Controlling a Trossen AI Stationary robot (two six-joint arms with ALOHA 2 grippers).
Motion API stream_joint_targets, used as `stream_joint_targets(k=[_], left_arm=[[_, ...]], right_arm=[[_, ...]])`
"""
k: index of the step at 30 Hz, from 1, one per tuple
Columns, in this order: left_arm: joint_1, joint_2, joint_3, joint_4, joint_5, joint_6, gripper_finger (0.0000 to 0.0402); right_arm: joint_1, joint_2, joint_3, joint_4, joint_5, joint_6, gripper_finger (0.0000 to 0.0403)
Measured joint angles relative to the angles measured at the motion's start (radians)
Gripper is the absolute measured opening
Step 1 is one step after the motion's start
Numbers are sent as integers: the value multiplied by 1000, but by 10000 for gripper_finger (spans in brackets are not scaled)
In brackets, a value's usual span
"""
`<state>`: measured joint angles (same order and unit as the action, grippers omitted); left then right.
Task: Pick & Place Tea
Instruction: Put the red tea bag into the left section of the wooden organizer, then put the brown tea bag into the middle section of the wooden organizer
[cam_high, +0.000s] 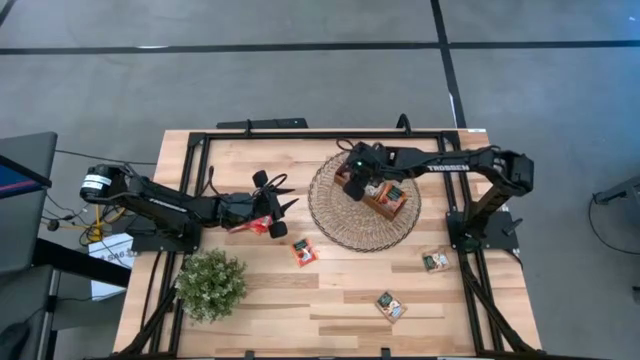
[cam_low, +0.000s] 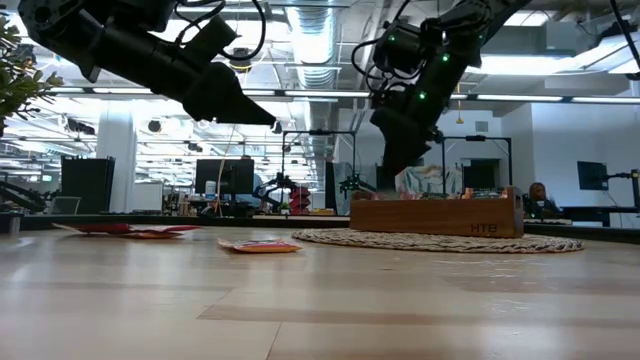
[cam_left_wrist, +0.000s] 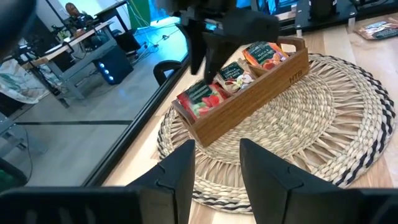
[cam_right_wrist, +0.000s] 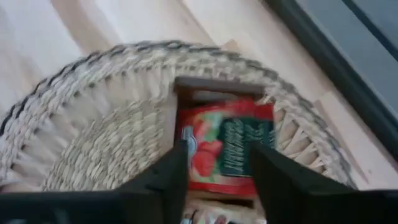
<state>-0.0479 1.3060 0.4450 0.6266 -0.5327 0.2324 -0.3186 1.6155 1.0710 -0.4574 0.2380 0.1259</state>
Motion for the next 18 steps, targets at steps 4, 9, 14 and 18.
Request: stream_joint_targets(k=[4, 9, 14, 18], left_arm=[[0, 0, 0, -2, 0, -1, 119], [0, 0, 0, -4, 0, -1, 119], [0, 0, 0, -18, -1, -1, 119], [0, 0, 0, -26, -1, -17, 119]], right_arm=[[-14, 0, 53, -99, 75, 32, 219], [3, 0, 101, -177, 184, 37, 238], [51, 0, 102, -196, 126, -2, 232], [-8, 0, 102, -196, -35, -10, 221]])
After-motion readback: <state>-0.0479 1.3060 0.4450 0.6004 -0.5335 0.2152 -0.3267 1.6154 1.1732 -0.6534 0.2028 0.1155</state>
